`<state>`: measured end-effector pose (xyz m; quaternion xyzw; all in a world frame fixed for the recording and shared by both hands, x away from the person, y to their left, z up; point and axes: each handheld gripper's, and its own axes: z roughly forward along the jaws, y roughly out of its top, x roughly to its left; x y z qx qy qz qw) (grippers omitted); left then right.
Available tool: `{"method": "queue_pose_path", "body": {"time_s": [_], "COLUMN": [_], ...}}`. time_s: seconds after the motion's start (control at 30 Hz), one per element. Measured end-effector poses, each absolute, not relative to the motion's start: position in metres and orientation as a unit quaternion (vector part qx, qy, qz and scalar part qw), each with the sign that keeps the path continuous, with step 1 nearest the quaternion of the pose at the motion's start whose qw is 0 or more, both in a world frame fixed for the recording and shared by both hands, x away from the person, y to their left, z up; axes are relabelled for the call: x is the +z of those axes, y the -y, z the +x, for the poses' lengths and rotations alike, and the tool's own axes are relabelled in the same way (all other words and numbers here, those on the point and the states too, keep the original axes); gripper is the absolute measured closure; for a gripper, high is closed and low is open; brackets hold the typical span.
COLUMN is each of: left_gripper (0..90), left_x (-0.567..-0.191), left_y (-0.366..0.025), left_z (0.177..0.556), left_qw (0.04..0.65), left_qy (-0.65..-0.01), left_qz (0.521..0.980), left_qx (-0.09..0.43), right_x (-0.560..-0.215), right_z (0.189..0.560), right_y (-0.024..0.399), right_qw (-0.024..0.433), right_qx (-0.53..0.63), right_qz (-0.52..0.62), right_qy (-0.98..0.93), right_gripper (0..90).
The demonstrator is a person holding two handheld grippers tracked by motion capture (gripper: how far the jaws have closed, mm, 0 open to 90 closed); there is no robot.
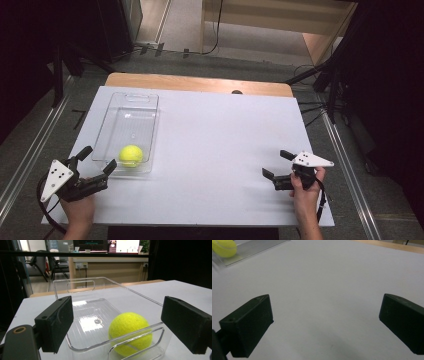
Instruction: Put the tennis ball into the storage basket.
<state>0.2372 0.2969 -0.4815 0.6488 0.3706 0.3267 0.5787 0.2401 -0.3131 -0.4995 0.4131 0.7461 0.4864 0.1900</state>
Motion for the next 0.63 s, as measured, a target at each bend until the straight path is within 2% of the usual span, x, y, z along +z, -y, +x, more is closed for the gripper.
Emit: {"method": "queue_pose_path", "body": {"time_s": [0.4, 0.63], "left_gripper": [11.3, 11.3], "left_x": [-0.481, -0.481], "left_y": [-0.297, -0.297], "left_z": [0.237, 0.238], "left_qw": [0.579, 0.579], "left_qy": [-0.371, -0.370], "left_qz": [0.649, 0.649], "left_qx": [0.326, 0.326], "right_x": [-0.507, -0.507], "right_z": [0.224, 0.220], "right_y": [0.332, 0.336], "right_qw": [0.230, 0.237], "right_qx": [0.531, 0.538], "right_qz": [0.421, 0.440], "right_qy": [-0.698, -0.679], "right_gripper": [0.0, 0.0]}}
